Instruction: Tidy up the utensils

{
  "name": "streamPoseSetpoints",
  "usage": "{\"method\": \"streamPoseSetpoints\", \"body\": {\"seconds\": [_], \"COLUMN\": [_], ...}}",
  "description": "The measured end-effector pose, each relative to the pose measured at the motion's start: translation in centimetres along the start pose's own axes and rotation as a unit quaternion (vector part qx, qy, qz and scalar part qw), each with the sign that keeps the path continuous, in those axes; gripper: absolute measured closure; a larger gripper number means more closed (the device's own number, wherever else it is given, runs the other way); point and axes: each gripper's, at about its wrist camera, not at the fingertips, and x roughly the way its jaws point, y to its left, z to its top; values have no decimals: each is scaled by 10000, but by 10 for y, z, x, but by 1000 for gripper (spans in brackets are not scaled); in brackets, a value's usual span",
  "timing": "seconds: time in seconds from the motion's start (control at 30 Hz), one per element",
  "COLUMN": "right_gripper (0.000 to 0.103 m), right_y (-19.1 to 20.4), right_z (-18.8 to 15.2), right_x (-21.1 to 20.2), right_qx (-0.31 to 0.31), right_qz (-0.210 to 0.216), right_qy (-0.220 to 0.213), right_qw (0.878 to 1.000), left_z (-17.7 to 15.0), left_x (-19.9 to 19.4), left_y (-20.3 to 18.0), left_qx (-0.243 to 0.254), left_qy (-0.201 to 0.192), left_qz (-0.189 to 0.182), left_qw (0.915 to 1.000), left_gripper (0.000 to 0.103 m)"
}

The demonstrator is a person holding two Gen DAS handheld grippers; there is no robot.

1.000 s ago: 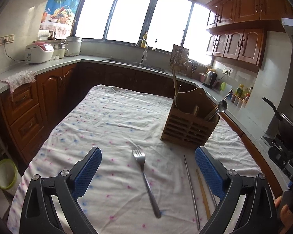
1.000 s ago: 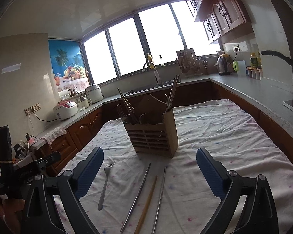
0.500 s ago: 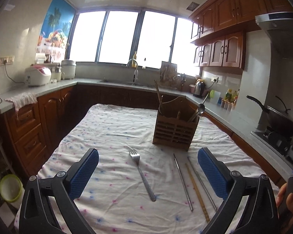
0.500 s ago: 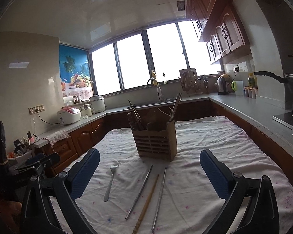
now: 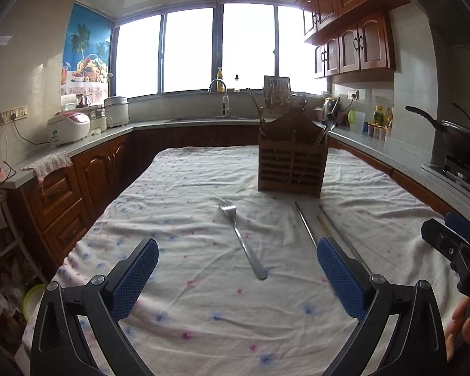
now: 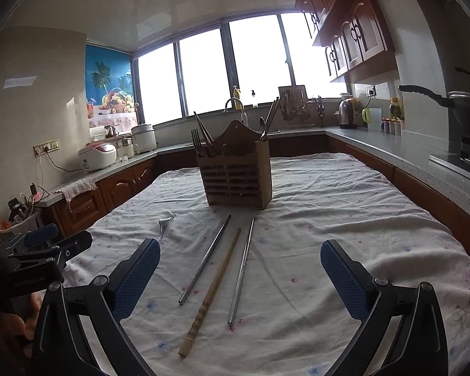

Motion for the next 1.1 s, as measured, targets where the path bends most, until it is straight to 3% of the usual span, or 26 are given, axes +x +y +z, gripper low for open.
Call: {"method": "streamPoseSetpoints", "body": {"seconds": [0.23,1.1], "right_gripper": [0,0], "right_y": [4,-1], "right_z": [-1,-7], "right_x": [-3,-8], "right_qx": [-103,-34], "right_qz": [14,30], "right_qy": [14,-185], "right_qw": [9999,9998], "left_z": [1,-12], "left_x": [-2,-10], "left_y": [1,5], "left_qx": [41,43], "left_qy": [61,-268], "left_qz": [133,204], "left_qw": [9999,9994], "left_gripper": [1,1]}}
